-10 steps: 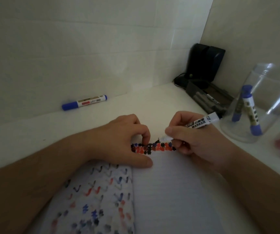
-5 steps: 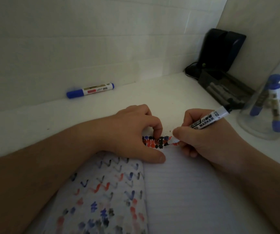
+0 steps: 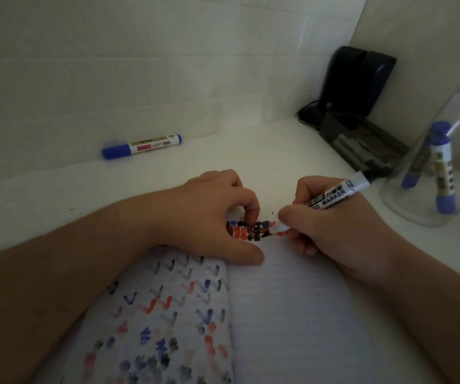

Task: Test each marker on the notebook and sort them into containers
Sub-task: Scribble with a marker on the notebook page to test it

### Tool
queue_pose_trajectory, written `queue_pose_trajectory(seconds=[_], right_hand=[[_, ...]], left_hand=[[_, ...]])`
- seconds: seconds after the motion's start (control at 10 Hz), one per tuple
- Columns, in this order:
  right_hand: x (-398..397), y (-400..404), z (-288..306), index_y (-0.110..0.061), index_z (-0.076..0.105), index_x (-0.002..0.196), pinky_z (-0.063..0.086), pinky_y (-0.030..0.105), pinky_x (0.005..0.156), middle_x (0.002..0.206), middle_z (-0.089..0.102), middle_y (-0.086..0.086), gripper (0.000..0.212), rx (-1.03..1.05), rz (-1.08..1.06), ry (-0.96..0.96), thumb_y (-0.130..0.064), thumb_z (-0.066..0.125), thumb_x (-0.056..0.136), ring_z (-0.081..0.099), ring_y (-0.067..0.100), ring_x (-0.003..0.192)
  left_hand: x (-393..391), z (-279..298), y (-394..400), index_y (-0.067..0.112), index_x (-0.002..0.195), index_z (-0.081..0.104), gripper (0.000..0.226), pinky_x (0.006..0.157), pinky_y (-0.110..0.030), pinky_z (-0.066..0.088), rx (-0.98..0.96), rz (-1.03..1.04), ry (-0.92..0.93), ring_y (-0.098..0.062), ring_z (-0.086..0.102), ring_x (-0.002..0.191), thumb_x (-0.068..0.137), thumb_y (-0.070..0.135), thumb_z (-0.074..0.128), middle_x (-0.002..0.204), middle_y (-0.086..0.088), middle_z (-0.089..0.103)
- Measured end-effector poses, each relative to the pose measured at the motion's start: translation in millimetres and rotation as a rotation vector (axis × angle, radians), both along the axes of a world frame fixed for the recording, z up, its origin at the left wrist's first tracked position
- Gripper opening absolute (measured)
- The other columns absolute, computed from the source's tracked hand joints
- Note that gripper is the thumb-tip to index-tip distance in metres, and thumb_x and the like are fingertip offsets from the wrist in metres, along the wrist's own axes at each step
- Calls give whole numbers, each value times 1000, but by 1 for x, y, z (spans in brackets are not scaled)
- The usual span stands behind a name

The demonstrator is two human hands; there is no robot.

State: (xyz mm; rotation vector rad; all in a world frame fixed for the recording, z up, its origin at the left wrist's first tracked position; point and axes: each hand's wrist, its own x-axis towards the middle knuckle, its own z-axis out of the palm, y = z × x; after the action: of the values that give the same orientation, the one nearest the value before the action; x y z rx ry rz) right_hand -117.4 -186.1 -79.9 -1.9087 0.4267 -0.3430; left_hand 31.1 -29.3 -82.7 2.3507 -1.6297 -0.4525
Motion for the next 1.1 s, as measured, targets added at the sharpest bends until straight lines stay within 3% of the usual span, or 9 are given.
queue_pose_trajectory(seconds=[0.2,0.4,1.1], right_hand=[[0,1,0,3,49,67,45,24,43,55,63,17,26,-104,8,28,-2,71,80,57,19,43],[-1,0,-1,-2,51,65,46,26,42,63,66,22,26,-10,-16,-8,1,69,84,59,22,48],[1,-1,-5,0,51,66,48,24,45,58,65,16,26,-57,5,-28,0,70,83,62,20,47]], left_hand=[[1,0,0,51,99,52,48,97,-34,44,-4,-2,-4,-2,39,110,65,82,66,109,25,39],[0,0,0,50,100,52,48,97,-33,43,4,-8,-12,-2,39,110,67,81,67,109,24,39],[0,1,0,50,101,52,48,98,-33,43,9,-6,-14,-2,38,110,67,82,66,109,25,39]])
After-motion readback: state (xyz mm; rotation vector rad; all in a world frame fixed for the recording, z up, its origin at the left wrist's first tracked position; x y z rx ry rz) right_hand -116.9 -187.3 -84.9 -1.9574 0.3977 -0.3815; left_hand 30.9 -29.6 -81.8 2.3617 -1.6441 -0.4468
